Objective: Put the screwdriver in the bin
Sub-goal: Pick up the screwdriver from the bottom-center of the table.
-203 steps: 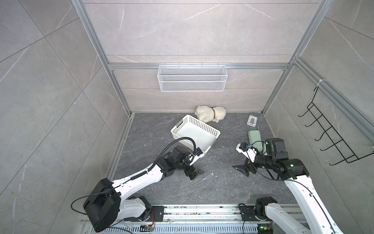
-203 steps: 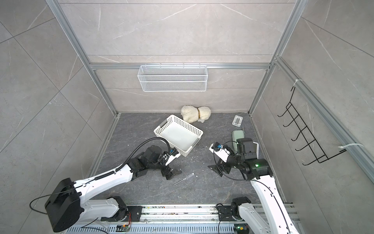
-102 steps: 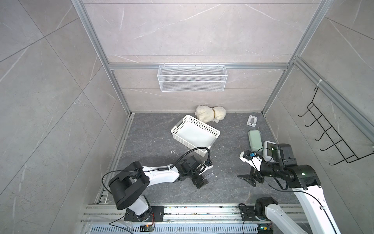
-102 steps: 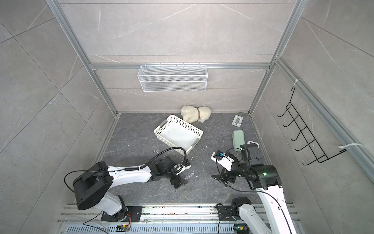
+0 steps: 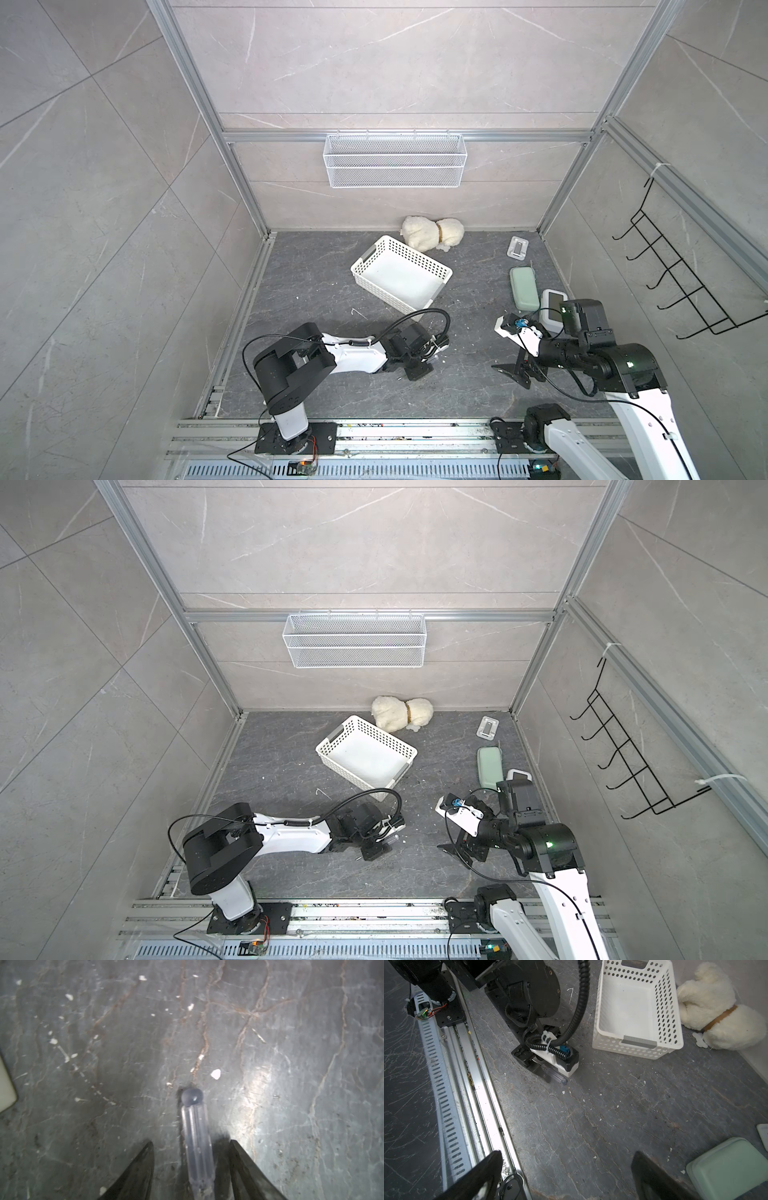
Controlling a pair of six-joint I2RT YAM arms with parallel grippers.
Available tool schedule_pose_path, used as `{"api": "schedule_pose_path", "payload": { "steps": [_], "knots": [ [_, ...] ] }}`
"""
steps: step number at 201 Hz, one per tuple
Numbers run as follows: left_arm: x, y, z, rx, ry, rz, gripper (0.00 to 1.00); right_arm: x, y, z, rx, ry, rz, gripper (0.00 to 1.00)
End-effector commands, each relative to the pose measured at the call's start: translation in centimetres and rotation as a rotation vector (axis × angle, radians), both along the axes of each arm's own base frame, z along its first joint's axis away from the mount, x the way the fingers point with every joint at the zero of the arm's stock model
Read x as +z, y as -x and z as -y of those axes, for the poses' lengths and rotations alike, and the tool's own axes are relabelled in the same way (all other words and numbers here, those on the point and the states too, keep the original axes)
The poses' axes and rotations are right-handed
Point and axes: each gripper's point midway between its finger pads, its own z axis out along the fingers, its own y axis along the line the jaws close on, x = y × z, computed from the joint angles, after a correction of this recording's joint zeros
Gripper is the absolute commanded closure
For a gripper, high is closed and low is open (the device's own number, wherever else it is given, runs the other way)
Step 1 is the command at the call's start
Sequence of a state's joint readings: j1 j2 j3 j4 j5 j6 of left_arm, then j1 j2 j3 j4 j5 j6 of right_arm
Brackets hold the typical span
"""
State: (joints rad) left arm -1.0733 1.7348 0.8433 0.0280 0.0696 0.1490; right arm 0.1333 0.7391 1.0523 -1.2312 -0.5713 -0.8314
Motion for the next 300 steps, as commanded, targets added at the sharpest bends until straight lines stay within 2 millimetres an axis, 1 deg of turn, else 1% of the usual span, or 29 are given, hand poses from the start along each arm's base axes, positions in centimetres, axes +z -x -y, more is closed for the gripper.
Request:
{"api": "schedule_pose_path", "payload": {
  "steps": [1,20,40,47,69,93,126,156,185,212,236,259,285,300],
  "knots": [
    [-0.6,0.0,0.0,-0.015,-0.032,0.024,0.61,0.0,0.7,0.0,0.006,0.003,-0.007,0.01],
    [-0.4,-0.3,0.2,-0.011,-0.032,0.037,0.82,-0.1,0.8,0.1,0.004,0.005,-0.009,0.01],
    [0.0,-0.3,0.4,-0.018,-0.025,0.048,0.97,-0.2,1.0,0.1,0.003,0.004,-0.014,0.01],
    [0.2,-0.2,0.4,-0.022,-0.023,0.051,1.0,-0.3,1.1,0.1,0.002,0.002,-0.017,0.01],
    [1.0,-0.3,0.4,-0.023,-0.012,0.065,1.0,-0.4,1.3,0.1,0.002,-0.002,-0.023,0.01],
    [3.2,-0.7,0.4,0.002,0.031,0.099,1.0,-0.3,1.4,0.0,0.004,-0.005,-0.024,0.01],
    [7.0,-1.3,0.3,0.04,0.101,0.154,1.0,-0.1,1.6,-0.2,0.018,-0.018,-0.024,0.01],
    [10.5,-1.6,0.0,0.06,0.143,0.197,1.0,0.4,1.3,-0.5,0.018,-0.039,-0.023,0.01],
    [14.0,-2.1,-0.3,0.07,0.176,0.249,1.0,1.3,0.8,-0.9,0.008,-0.08,-0.016,0.01],
    [16.4,-2.9,-0.2,0.078,0.187,0.287,1.0,2.4,-0.3,-1.3,-0.015,-0.12,0.015,0.01],
    [18.4,-4.5,0.0,0.118,0.214,0.286,1.0,3.4,-1.6,-1.5,-0.039,-0.15,0.055,0.01],
    [20.3,-6.9,-0.2,0.186,0.266,0.27,1.0,4.3,-3.0,-1.7,-0.054,-0.17,0.087,0.01],
    [21.6,-9.8,-0.9,0.253,0.304,0.258,1.0,5.4,-5.1,-1.8,-0.084,-0.192,0.13,0.01],
    [21.9,-11.5,-1.1,0.283,0.315,0.247,1.0,5.9,-6.6,-1.9,-0.106,-0.212,0.159,0.01]
  ]
}}
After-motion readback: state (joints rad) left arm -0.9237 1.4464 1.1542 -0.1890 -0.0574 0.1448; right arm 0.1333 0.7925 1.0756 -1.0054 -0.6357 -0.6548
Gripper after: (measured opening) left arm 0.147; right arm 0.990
